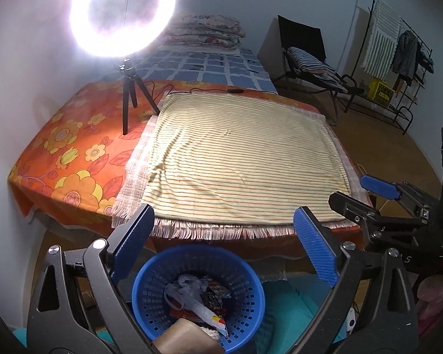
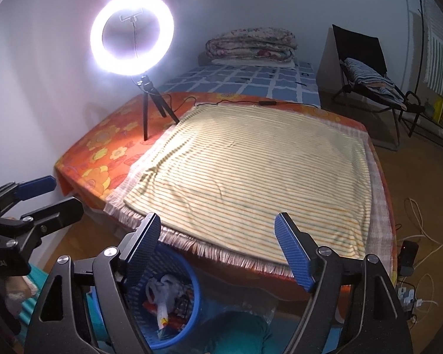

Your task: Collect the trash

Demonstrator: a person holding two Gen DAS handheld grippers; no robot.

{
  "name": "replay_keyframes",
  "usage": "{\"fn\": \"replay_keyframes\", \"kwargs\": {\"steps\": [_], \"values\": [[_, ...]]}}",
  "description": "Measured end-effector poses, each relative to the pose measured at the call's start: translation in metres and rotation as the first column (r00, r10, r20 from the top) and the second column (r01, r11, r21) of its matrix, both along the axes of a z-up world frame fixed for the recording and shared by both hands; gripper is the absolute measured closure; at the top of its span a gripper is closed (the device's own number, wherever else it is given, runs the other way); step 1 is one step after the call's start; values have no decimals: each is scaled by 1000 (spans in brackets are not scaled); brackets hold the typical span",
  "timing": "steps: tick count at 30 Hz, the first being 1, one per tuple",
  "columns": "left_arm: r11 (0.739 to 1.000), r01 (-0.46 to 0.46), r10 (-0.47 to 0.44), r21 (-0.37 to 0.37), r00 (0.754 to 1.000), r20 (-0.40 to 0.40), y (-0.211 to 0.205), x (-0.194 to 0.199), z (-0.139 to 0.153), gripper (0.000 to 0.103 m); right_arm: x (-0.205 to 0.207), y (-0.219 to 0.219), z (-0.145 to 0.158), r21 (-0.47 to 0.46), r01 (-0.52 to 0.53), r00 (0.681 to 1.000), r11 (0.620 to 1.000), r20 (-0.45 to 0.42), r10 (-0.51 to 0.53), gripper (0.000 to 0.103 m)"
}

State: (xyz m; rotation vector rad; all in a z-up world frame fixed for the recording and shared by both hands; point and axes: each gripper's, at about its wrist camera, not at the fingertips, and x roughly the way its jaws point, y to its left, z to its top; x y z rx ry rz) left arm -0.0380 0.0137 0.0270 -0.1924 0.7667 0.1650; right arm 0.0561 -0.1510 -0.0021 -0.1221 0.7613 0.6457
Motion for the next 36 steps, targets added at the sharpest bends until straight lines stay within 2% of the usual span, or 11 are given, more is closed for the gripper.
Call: {"fn": "replay_keyframes", "kwargs": {"steps": [36], "values": [[1000, -2, 2, -5, 1000, -3, -3, 0, 0, 4, 8, -9, -1, 21, 41, 999, 999, -22, -41, 24]]}}
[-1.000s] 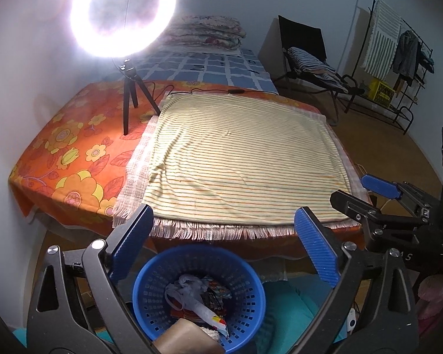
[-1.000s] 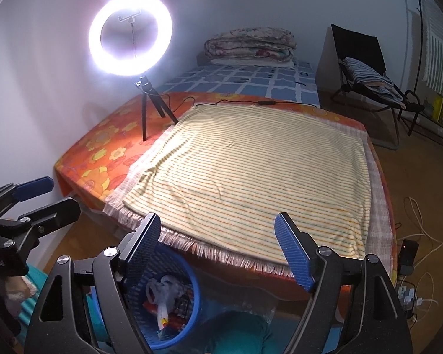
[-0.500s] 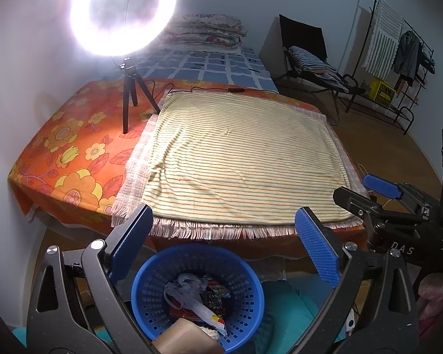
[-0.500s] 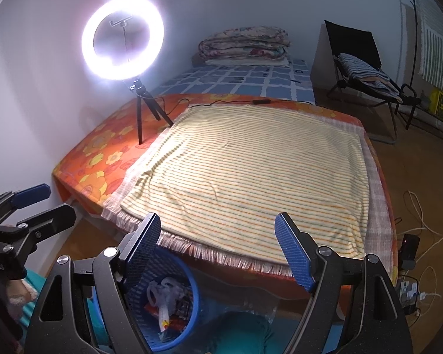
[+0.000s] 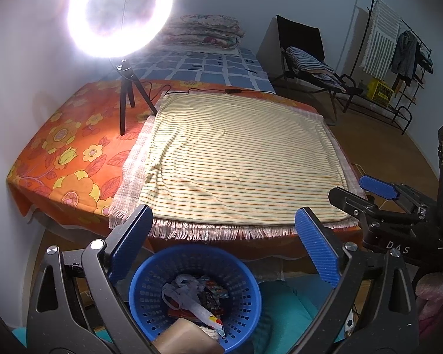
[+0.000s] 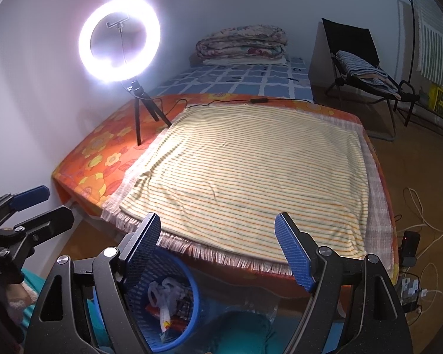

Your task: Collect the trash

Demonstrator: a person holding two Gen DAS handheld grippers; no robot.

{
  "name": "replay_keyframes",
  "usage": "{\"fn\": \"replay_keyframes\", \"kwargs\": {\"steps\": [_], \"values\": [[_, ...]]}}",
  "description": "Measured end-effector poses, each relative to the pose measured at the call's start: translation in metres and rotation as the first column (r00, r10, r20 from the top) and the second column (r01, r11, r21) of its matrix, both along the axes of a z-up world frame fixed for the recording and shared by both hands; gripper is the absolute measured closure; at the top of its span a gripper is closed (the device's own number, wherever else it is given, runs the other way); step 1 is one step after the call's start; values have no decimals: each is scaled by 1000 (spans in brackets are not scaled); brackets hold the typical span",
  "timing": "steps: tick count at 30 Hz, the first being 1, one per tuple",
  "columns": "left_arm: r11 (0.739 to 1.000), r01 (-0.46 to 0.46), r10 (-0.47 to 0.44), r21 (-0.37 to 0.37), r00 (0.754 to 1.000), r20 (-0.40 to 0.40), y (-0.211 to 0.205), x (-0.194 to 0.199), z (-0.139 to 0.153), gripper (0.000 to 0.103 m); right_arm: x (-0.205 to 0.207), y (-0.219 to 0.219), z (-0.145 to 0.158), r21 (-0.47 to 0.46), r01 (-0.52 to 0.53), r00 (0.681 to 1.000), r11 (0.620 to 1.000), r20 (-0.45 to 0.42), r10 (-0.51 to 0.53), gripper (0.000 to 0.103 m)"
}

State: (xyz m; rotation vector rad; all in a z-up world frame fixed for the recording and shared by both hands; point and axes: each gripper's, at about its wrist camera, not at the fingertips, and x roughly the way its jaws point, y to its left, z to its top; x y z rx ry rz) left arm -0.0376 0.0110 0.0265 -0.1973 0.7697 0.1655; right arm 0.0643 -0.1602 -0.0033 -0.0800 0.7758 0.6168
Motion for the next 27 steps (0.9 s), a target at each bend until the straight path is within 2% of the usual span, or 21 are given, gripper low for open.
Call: {"fn": "replay_keyframes", "kwargs": {"steps": [27], "values": [[1000, -2, 2, -1, 1000, 0, 0, 0, 0, 4, 1, -1, -4, 25, 23, 999, 999, -38, -22, 24]]}}
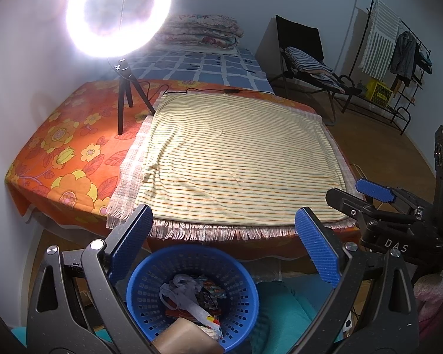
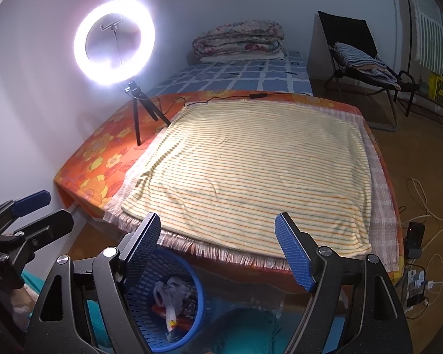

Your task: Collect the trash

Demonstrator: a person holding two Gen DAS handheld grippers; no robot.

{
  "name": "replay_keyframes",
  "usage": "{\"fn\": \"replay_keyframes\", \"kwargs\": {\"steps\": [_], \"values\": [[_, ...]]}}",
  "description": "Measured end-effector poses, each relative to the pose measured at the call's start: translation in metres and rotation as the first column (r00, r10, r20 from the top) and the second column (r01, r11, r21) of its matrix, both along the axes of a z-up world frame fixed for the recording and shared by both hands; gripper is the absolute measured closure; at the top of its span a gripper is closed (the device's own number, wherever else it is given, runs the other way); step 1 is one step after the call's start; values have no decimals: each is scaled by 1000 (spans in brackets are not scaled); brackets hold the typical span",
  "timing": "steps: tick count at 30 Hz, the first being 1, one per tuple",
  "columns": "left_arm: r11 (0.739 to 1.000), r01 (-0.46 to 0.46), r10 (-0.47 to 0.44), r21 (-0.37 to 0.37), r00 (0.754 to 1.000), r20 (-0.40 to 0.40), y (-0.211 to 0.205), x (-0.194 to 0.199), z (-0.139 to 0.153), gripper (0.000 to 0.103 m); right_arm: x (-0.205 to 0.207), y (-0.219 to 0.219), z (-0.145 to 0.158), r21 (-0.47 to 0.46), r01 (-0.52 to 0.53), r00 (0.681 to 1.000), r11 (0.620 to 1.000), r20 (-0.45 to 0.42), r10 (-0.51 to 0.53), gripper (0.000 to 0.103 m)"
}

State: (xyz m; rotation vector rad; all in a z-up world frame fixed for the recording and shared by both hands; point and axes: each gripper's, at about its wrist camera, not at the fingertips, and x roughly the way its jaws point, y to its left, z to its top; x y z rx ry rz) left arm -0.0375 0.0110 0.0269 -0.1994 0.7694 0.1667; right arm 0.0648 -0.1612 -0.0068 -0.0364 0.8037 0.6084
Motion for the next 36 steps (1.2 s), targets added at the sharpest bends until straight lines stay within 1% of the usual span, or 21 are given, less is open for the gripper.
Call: {"fn": "replay_keyframes", "kwargs": {"steps": [10, 17, 23, 36], "values": [[1000, 1, -1, 0, 1000, 0, -2, 0, 0, 4, 1, -1, 0, 2, 1, 1000, 1000, -2, -1, 24], [1000, 1, -1, -5, 1000, -1, -1, 1, 0, 4, 1, 1, 1, 13, 12, 1000, 1000, -18, -12, 24], [1000, 9, -9, -10, 1000, -16, -17, 7, 0, 4, 2, 1, 1, 19, 20, 1000, 1000, -22, -19, 23], [1000, -5, 5, -9, 999, -34, -10, 7, -2, 4, 7, 0, -6, 43, 36, 997, 998, -66, -34, 23]]}}
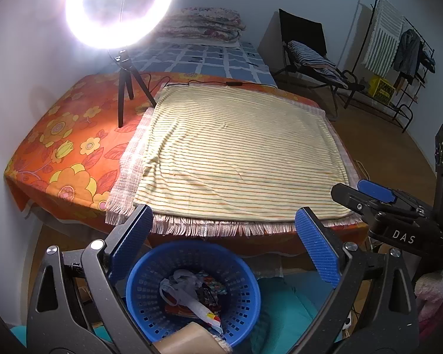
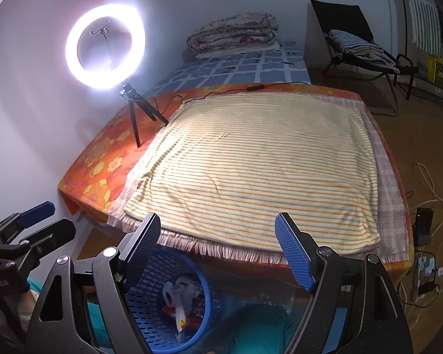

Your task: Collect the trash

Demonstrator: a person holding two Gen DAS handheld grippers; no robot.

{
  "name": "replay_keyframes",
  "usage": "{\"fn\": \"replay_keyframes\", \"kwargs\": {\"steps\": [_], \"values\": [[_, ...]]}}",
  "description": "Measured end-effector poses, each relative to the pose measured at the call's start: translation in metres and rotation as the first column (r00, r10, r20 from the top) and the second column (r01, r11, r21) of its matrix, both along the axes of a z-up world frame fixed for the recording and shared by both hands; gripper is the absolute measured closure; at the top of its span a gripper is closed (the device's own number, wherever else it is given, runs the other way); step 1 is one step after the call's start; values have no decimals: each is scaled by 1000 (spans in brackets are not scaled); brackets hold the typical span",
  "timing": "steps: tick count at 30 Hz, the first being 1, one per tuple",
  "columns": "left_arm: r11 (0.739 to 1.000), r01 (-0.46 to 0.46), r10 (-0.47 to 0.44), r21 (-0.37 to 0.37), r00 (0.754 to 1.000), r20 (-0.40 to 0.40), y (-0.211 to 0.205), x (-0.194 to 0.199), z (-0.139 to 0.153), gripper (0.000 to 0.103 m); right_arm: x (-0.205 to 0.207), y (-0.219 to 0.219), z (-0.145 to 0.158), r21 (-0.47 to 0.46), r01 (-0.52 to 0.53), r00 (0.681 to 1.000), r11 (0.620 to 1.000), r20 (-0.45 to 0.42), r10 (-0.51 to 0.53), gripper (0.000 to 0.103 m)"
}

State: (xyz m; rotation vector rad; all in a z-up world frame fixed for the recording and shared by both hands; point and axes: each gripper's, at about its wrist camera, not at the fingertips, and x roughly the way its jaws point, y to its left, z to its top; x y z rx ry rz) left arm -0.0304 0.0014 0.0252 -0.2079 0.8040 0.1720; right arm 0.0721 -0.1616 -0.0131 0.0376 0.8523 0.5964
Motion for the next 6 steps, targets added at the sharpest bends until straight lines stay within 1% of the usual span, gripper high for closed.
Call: {"fn": "replay_keyframes", "kwargs": {"steps": [3, 6], "values": [[1000, -1, 1, 16, 1000, 1, 1, 2, -2, 4, 1, 0, -2, 0, 1, 1000, 1000, -5, -1, 23], [1000, -2, 2, 15, 1000, -7, 3, 5, -5, 4, 2, 0, -4, -2, 3, 1000, 1000, -9, -3, 23]]}}
